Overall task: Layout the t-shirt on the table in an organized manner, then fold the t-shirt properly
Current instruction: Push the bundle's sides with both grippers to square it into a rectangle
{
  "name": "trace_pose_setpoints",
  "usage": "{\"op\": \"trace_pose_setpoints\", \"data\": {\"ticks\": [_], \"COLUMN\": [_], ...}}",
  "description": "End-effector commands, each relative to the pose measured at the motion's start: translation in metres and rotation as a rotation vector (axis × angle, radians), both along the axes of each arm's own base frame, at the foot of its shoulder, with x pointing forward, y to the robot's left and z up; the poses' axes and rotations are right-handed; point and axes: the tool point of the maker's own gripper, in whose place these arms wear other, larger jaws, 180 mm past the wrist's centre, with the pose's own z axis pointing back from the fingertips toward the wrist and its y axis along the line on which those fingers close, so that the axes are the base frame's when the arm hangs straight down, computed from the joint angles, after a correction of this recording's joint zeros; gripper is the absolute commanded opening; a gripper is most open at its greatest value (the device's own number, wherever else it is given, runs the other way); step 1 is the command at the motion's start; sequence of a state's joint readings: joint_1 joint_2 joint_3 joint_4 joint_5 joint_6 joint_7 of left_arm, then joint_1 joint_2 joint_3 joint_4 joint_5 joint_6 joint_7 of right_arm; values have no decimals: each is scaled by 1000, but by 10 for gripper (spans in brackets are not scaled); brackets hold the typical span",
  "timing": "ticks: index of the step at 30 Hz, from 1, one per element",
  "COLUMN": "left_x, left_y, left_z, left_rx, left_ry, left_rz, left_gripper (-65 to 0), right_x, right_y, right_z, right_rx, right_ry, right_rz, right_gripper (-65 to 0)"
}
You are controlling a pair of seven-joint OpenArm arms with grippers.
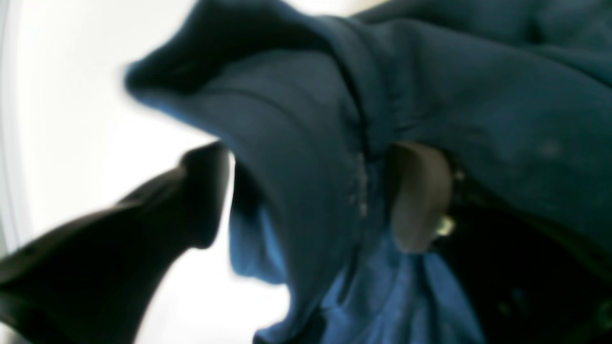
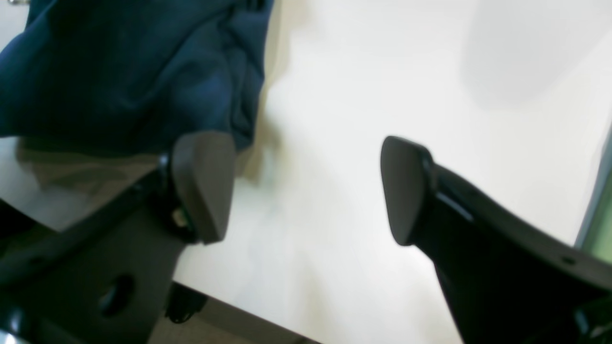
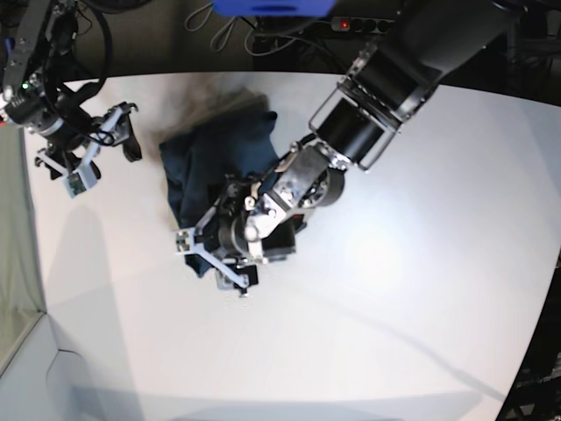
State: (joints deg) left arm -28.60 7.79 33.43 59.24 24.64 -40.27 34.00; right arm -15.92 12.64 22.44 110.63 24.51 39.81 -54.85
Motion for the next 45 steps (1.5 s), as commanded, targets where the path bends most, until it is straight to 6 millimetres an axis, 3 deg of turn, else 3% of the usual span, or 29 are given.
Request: {"op": "trace_pose_setpoints", "data": {"ticks": [1, 5, 9, 12, 15, 18, 21, 24, 28, 32, 35, 38, 42, 45], "left_x": [15, 43, 69, 66, 44, 19, -6, -19, -30, -38, -30, -31, -21, -20], "left_y": [-12, 1, 41, 98, 135, 163, 180, 185, 181, 176, 170, 152, 150, 149], "left_z": [28, 72, 106, 95, 73, 47, 18, 3, -13, -38, -39, -46, -47, -49], "left_rx": [-48, -157, -243, -192, -139, -103, -90, -82, -93, -112, -151, -199, -221, -223], "left_ry": [-58, -128, -183, -170, -133, -77, -1, 40, 102, 199, 209, 240, 246, 254], "left_rz": [-9, 88, 249, 400, 497, 571, 629, 653, 678, 717, 717, 701, 700, 700], "left_gripper": [-77, -48, -60, -111, -210, -356, -487, -560, -650, -647, -648, -648, -648, -648], "right_x": [6, 7, 11, 22, 31, 40, 46, 43, 47, 48, 45, 40, 27, 22], "right_y": [2, 8, 9, 12, 12, 10, 7, 4, 2, 0, 7, 35, 77, 97], "right_z": [11, 10, 13, 19, 24, 25, 13, -5, -22, -38, -46, -54, -63, -66], "right_rx": [8, 29, 36, 50, 54, 63, 91, 116, 151, 180, 188, 193, 209, 222], "right_ry": [-45, -48, -65, -92, -116, -126, -96, -45, 2, 47, 74, 108, 152, 168], "right_rz": [14, 9, 7, -1, -5, -11, -31, -50, -72, -90, -74, 12, 128, 177], "right_gripper": [-177, -177, -177, -177, -177, -179, -199, -278, -470, -636, -650, -650, -650, -650]}}
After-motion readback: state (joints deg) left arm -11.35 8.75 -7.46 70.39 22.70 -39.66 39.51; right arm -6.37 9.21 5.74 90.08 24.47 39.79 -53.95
